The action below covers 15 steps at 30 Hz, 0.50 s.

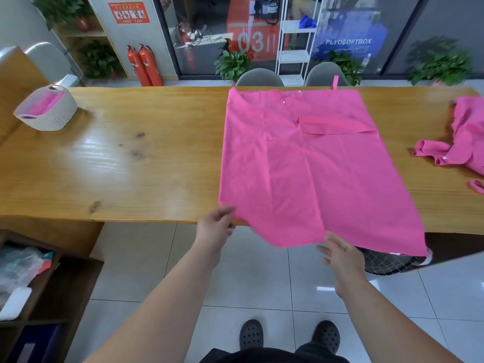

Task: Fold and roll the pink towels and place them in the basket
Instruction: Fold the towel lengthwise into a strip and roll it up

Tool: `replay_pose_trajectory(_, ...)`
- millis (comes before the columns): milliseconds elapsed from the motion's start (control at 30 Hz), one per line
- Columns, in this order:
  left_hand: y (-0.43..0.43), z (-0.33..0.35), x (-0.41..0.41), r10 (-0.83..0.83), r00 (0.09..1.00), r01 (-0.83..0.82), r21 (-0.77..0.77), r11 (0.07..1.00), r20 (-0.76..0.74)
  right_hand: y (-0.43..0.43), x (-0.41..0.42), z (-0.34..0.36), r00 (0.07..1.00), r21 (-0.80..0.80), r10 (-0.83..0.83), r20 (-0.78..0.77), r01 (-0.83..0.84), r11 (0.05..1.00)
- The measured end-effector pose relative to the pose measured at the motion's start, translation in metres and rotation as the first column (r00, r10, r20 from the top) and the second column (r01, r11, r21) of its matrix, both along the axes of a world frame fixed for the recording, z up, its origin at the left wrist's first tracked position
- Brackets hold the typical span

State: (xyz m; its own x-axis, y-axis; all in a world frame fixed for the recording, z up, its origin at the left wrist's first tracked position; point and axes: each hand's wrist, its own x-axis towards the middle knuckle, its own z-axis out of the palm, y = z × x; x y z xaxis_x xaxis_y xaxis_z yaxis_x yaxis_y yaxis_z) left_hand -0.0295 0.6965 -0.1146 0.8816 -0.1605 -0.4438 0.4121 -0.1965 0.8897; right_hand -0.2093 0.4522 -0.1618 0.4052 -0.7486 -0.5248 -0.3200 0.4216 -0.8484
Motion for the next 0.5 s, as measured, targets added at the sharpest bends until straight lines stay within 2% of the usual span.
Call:
replay_pose_trajectory(67, -0.013, 0.041, 0.007, -0.008, 0.989, 0.041, -0.229, 0.973, 0.146, -0.003, 0.004, 0.012, 0.981, 0.089, -0.170, 0.089, 0.162, 0.983)
replay_pose_trajectory(100, -0.012, 0.050, 0.010, -0.002, 0.980, 0.052, -0.248, 0.967, 0.200, -0.004, 0.006, 0.017, 0.967, 0.130, -0.228, 0.112, 0.213, 0.968)
replay_pose_trajectory(133, -0.006, 0.049, 0.012, -0.001, 0.973, 0.047, -0.192, 0.980, 0.231, -0.004, 0.007, 0.020, 0.958, 0.156, -0.262, 0.114, 0.243, 0.957)
replay_pose_trajectory(200, 0.016, 0.022, 0.009, -0.048, 0.973, 0.028, 0.092, 0.995, 0.224, -0.002, 0.005, 0.020, 0.964, 0.166, -0.249, 0.091, 0.232, 0.958)
replay_pose_trajectory(267, 0.037, -0.016, -0.001, -0.088, 0.989, 0.046, 0.318, 0.947, 0.119, 0.004, 0.000, 0.015, 0.989, 0.143, -0.145, 0.028, 0.140, 0.980)
replay_pose_trajectory(367, 0.059, -0.055, -0.020, -0.044, 0.999, 0.037, 0.400, 0.916, 0.009, 0.013, -0.013, 0.003, 0.996, 0.099, 0.063, -0.064, -0.057, 0.993)
replay_pose_trajectory(500, 0.080, -0.076, -0.039, -0.085, 0.995, 0.098, 0.419, 0.903, -0.052, 0.018, -0.029, -0.012, 0.972, 0.086, 0.184, -0.147, -0.173, 0.981)
